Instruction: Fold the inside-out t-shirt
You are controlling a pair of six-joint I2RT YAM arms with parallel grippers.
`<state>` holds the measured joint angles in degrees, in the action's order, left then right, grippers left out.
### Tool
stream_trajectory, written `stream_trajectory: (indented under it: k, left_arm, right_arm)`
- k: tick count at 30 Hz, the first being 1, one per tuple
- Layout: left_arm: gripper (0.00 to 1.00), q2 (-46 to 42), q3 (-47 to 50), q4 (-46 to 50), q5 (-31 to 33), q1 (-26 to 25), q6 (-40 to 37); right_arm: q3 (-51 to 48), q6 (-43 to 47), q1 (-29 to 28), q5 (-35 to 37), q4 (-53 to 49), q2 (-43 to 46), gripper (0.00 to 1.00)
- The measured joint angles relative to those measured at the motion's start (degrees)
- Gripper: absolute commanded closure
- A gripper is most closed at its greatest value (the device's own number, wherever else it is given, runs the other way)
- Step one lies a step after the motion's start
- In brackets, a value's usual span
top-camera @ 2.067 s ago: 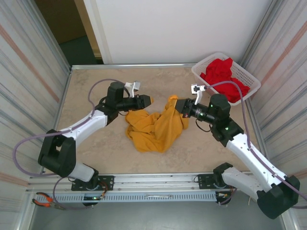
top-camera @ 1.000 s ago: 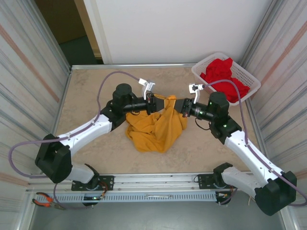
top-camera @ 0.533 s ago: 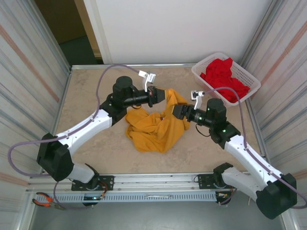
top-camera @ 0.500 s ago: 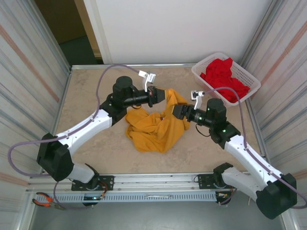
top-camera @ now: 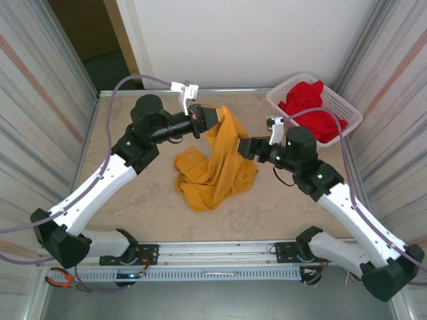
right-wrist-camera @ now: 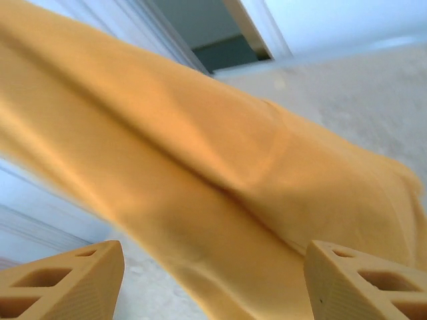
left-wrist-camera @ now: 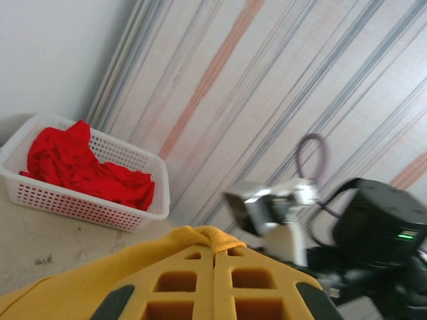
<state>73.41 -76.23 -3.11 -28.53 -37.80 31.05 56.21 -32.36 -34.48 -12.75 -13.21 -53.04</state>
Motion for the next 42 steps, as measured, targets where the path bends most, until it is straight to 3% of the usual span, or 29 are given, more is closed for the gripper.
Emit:
stream_trajectory:
  k: [4,7,9,11,14,15,17,18,20,23,28,32,42]
  left_arm:
    - [1.00,0.2,-0.2,1.9,1.2,-0.4,-0.2]
    - [1.00,0.8,-0.2,2.6,1.6,-0.6,-0.2]
    - [1.00,1.1,-0.2,2.9,1.7,-0.9,-0.2]
    - [1.00,1.2,-0.2,3.1,1.7,-1.2,-0.2]
    - [1.00,1.4,-0.2,3.1,1.6,-1.5,-0.2]
    - [1.00,1.5,-0.2,3.1,1.6,-1.6,-0.2]
    - [1.00,1.7,-0.2,3.1,1.4,-1.6,-0.2]
    - [0.91,2.0,-0.2,3.1,1.0,-1.5,-0.4]
    - [0.65,2.3,-0.2,3.4,0.1,-0.9,-0.9]
    - [0.48,1.6,1.2,3.0,0.5,1.1,-3.0]
    - [0.43,-2.4,9.7,2.1,3.1,4.2,-7.1]
    - [0.42,-3.1,17.0,-0.2,4.2,3.7,-10.4]
    - [0.44,-3.9,22.8,-5.2,11.7,-6.7,-18.9]
  right_arm:
    - [4.2,1.6,-5.9,3.8,-0.1,-0.1,0.28]
    - [6.5,2.8,-7.4,5.5,0.1,-3.9,0.28]
    - [7.4,3.2,-7.6,6.4,0.7,-7.3,0.33]
    - [7.4,3.6,-7.6,7.4,0.7,-10.5,0.49]
    - [7.3,4.4,-6.9,8.1,0.7,-13.0,0.92]
    - [7.2,4.4,-6.3,8.0,0.9,-13.2,1.00]
    - [6.8,4.1,-4.4,6.7,1.6,-12.9,1.00]
    - [6.3,3.9,-3.4,6.2,2.1,-12.6,1.00]
    - [4.9,3.3,-1.4,4.7,3.2,-11.4,1.00]
    - [2.0,2.6,0.9,2.4,4.1,-9.2,1.00]
    - [-0.3,1.5,2.8,-1.0,4.2,-6.3,1.00]
    - [-0.9,1.1,3.1,-2.6,4.2,-5.0,1.00]
    - [-1.0,0.9,3.1,-3.8,4.2,-5.0,1.00]
